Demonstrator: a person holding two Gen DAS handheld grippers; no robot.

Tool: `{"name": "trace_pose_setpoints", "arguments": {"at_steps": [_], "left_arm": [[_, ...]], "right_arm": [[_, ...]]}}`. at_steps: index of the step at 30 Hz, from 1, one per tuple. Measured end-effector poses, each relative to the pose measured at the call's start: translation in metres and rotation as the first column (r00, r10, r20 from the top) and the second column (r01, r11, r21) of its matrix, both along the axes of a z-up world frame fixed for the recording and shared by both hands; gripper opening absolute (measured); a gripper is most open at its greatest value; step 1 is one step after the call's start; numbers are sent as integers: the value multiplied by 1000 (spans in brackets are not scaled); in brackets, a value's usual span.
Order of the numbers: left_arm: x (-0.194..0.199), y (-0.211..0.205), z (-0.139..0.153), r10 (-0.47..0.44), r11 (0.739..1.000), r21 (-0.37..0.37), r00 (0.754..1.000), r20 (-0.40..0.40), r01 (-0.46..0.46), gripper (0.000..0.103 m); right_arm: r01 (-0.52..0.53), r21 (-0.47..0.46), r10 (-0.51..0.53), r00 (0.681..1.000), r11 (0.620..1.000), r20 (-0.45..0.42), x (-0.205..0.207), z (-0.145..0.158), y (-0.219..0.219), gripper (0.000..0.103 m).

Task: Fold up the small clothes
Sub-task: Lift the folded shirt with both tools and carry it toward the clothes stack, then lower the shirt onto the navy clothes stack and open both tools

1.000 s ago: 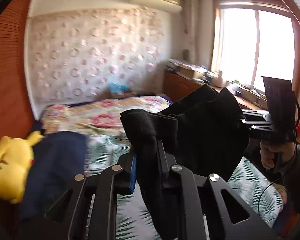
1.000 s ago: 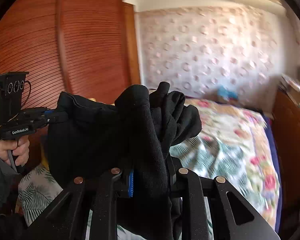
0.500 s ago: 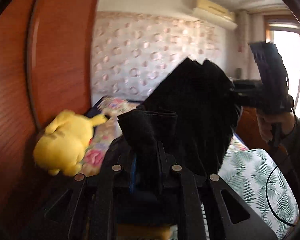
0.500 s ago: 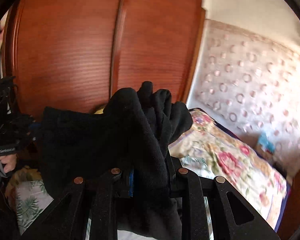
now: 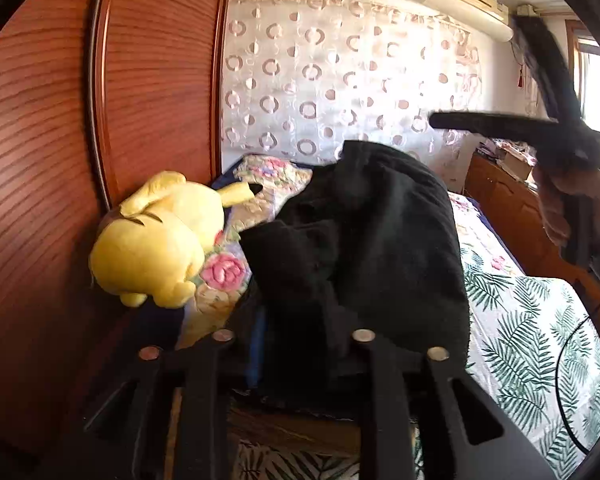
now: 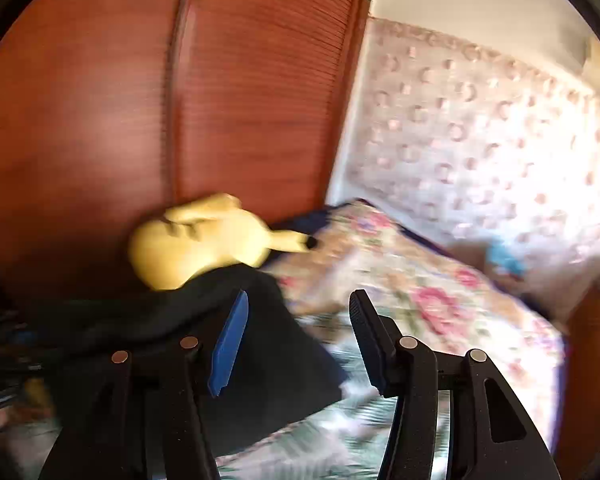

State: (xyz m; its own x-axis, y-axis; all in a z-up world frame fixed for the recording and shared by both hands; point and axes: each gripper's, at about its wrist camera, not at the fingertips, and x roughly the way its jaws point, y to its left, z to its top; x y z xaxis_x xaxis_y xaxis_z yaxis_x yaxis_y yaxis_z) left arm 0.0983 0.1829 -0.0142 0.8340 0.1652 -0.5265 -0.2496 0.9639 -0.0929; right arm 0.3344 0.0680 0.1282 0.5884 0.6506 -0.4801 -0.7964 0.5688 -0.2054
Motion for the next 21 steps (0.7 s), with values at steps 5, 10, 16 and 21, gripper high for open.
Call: {"name": "trace_pose_setpoints", "arguments": {"at_steps": [5, 10, 16, 21], "left_arm": [[-15, -2, 12, -8, 1000, 8, 999, 52, 8, 85], [-20, -12, 23, -27, 999, 33, 998, 58, 25, 96], [-22, -23, 27, -49, 998, 49, 998, 51, 46, 103], [-26, -36, 28, -71, 996, 58, 996, 46, 68, 103]], "right_arm": [[-125, 15, 126, 990, 992, -64, -2, -21, -8, 55], [-76, -32, 71, 990, 997, -125, 37, -46, -1, 55], [1, -37, -9, 976, 999, -216, 94, -81, 28, 55], [28, -14, -30, 985, 1000, -172, 92, -66, 26, 55]]}}
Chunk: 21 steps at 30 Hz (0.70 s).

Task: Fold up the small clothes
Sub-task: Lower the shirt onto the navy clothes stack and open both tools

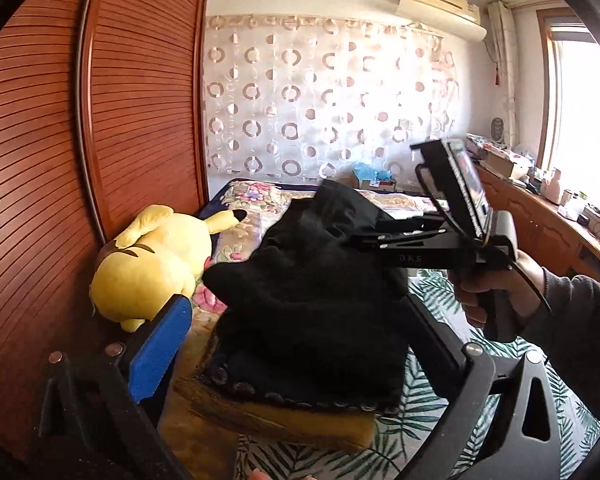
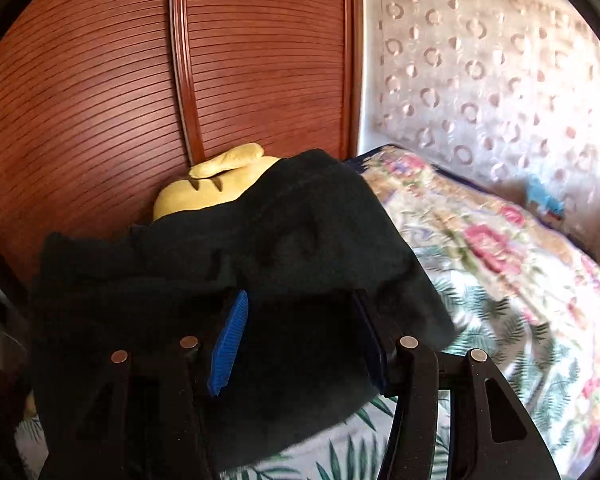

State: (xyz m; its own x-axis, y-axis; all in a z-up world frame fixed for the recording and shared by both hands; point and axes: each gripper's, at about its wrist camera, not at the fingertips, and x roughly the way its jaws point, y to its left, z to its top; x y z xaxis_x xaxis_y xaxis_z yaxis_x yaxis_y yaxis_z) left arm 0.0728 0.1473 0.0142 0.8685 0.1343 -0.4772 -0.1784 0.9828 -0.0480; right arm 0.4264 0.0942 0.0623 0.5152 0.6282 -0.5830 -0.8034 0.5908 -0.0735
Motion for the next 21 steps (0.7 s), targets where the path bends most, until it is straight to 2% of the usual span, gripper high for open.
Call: {"name": "trace_pose_setpoints", "arguments": {"at_steps": [6, 9, 14, 16, 21], "left_arm": [[-2, -18, 4, -26, 999, 28, 1000, -1, 26, 103], [-4, -32, 6, -50, 998, 28, 999, 0, 50, 103], [-4, -57, 6, -92, 995, 28, 996, 2, 92, 103], [-4, -66, 6, -110, 994, 20, 994, 2, 110, 103], [-4, -93, 6, -159, 987, 9, 987, -1, 159, 103]], "right_arm": [[26, 65, -27, 1000, 998, 15, -47, 17, -44, 55], [63, 103, -65, 998, 993, 16, -72, 14, -77, 57], [133, 160, -136, 991, 978, 10, -125, 11, -139, 68], [160, 172, -167, 986, 972, 23, -147, 4, -149, 76], [234, 209, -241, 970, 950, 10, -185, -6, -174, 81]]}}
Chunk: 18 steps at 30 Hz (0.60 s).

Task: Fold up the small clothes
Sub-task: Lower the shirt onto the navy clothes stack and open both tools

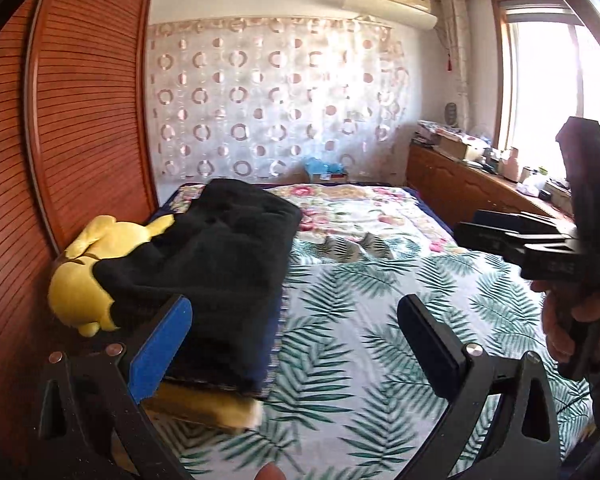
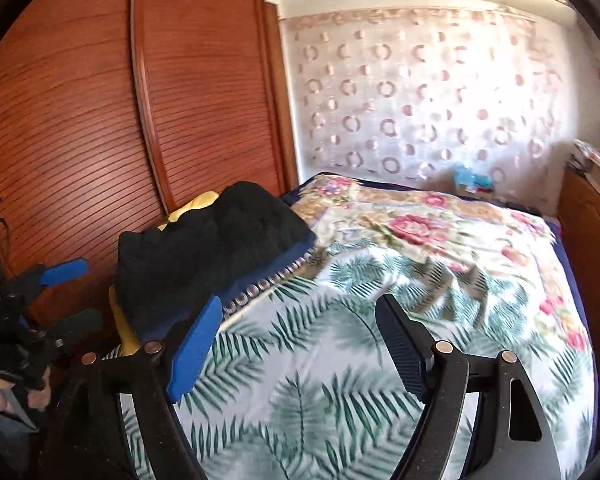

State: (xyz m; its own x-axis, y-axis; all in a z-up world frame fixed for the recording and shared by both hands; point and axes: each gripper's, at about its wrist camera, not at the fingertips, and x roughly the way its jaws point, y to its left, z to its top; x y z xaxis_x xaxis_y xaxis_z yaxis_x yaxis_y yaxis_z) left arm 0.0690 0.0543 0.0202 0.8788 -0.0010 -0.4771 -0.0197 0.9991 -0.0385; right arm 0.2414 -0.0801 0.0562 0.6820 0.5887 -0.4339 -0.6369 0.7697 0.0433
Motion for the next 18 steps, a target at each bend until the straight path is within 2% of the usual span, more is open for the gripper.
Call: {"name": "trace_pose_setpoints", "arguments": {"at_steps": [5, 10, 18], "left_arm": [[0, -29, 6, -39, 999, 3, 999, -1, 39, 103], [2, -51, 21, -51, 999, -5, 999, 17, 51, 103], [2, -76, 41, -63, 998, 19, 997, 51, 62, 103]], "right_arm": [[119, 18, -119, 993, 993, 25, -43, 1, -24, 81], [255, 36, -257, 962, 966, 88, -74, 9, -38, 81], [343, 70, -350, 926, 937, 142, -111, 0, -36, 81]]}}
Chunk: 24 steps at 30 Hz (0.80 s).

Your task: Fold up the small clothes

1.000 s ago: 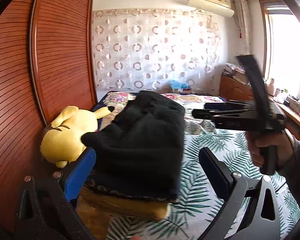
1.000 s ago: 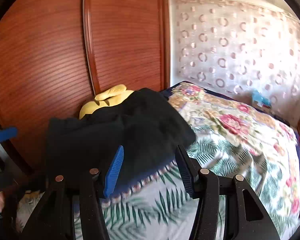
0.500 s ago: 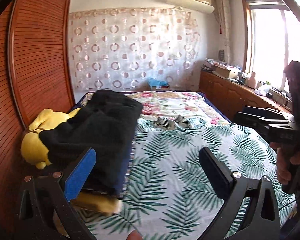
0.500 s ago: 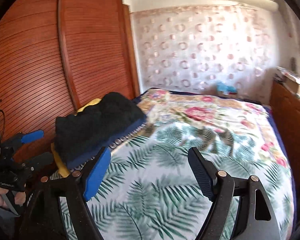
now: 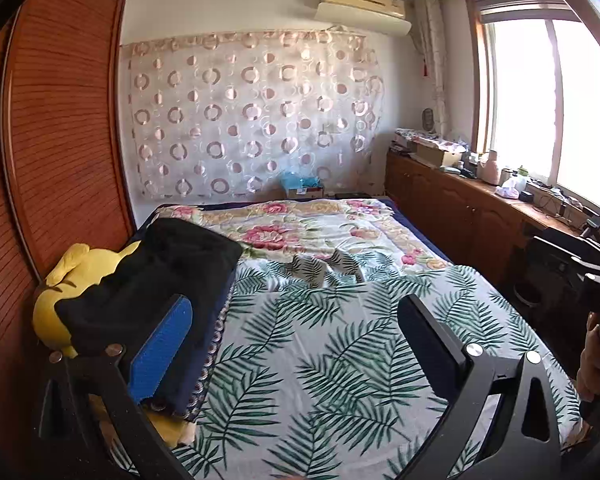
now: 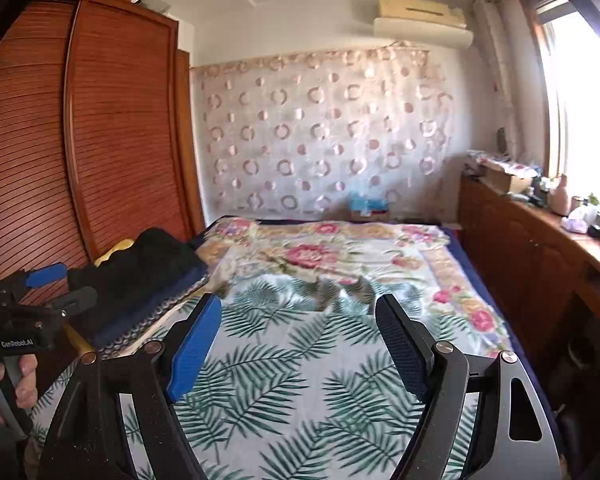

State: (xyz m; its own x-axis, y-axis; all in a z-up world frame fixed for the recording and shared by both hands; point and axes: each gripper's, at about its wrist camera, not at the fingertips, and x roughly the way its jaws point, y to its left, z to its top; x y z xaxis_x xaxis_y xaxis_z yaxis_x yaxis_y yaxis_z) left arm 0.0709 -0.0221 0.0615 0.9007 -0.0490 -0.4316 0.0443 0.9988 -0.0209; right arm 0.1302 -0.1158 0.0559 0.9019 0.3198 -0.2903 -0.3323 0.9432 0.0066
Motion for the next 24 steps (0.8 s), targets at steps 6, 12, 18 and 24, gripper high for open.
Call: {"name": "trace_pose_setpoints", "arguments": {"at_steps": [6, 12, 18, 24], "left_arm": [[-2, -9, 11, -7, 1000, 4, 1000, 19, 7, 103], [-1, -10, 12, 1, 1000, -6, 1000, 21, -1, 103], [0, -10, 12, 3, 1000, -6, 1000, 18, -3, 103], [0, -10, 12, 3, 1000, -5, 1000, 18, -3, 103]], "right_arm": [[27, 15, -27, 1000, 1000, 11, -7, -20, 8, 81], [28, 26, -28, 1000, 999, 7, -9, -26, 12, 81], [32, 25, -33, 999, 999, 8, -7, -20, 7, 81], [29, 25, -30, 1000, 999, 5, -7, -16, 1, 81]]}}
